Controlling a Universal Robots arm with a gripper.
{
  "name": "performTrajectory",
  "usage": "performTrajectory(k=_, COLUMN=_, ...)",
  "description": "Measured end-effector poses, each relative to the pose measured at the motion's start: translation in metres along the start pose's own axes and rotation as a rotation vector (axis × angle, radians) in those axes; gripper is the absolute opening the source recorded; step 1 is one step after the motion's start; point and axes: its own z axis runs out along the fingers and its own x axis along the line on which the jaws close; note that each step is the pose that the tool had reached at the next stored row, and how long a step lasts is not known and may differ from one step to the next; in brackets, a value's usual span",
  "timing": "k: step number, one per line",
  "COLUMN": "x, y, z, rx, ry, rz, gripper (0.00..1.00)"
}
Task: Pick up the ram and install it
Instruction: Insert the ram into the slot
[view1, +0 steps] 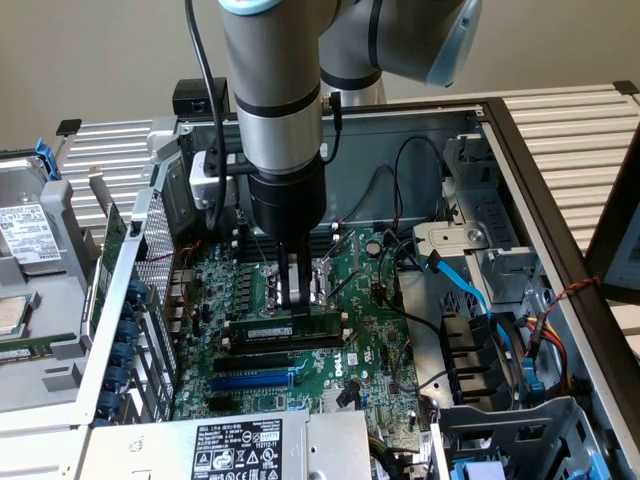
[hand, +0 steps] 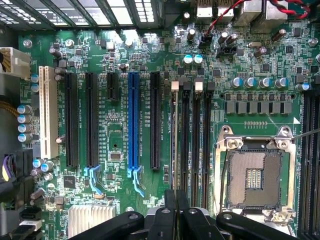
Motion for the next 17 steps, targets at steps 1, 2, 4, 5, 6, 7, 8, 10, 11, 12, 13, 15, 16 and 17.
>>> performTrajectory(k=1, x=0.0000, y=0.0001, z=0.0001, rx=0.0003, ry=0.0000, rz=0.000, gripper=0.12)
performTrajectory(k=2, x=0.0001, y=0.0002, z=0.0003, rx=0.0006, ry=0.0001, rz=0.000, gripper=0.12)
performTrajectory(k=4, x=0.0000, y=0.0003, z=0.0007, rx=0.0009, ry=0.0001, rz=0.000, gripper=0.12)
performTrajectory(k=5, x=0.0000, y=0.0003, z=0.0009, rx=0.0010, ry=0.0002, rz=0.000, gripper=0.12)
performTrajectory(k=6, x=0.0000, y=0.0003, z=0.0012, rx=0.0011, ry=0.0000, rz=0.000, gripper=0.12)
performTrajectory(k=7, x=0.0000, y=0.0003, z=0.0016, rx=0.0012, ry=0.0000, rz=0.000, gripper=0.12)
performTrajectory(k=8, x=0.0000, y=0.0003, z=0.0018, rx=0.0012, ry=0.0001, rz=0.000, gripper=0.12)
performTrajectory(k=10, x=-0.0001, y=0.0003, z=0.0025, rx=0.0013, ry=0.0000, rz=0.000, gripper=0.12)
performTrajectory(k=11, x=-0.0001, y=0.0003, z=0.0029, rx=0.0013, ry=0.0000, rz=0.000, gripper=0.12)
performTrajectory(k=12, x=-0.0001, y=0.0004, z=0.0033, rx=0.0013, ry=0.0000, rz=0.000, gripper=0.12)
performTrajectory(k=13, x=-0.0001, y=0.0004, z=0.0036, rx=0.0012, ry=0.0001, rz=0.000, gripper=0.12)
performTrajectory(k=15, x=-0.0001, y=0.0003, z=0.0037, rx=-0.0022, ry=0.0004, rz=0.000, gripper=0.12)
performTrajectory(k=16, x=-0.0001, y=0.0003, z=0.0038, rx=-0.0095, ry=0.0004, rz=0.000, gripper=0.14)
performTrajectory(k=17, x=-0.0001, y=0.0004, z=0.0039, rx=-0.0190, ry=0.0006, rz=0.000, gripper=0.20)
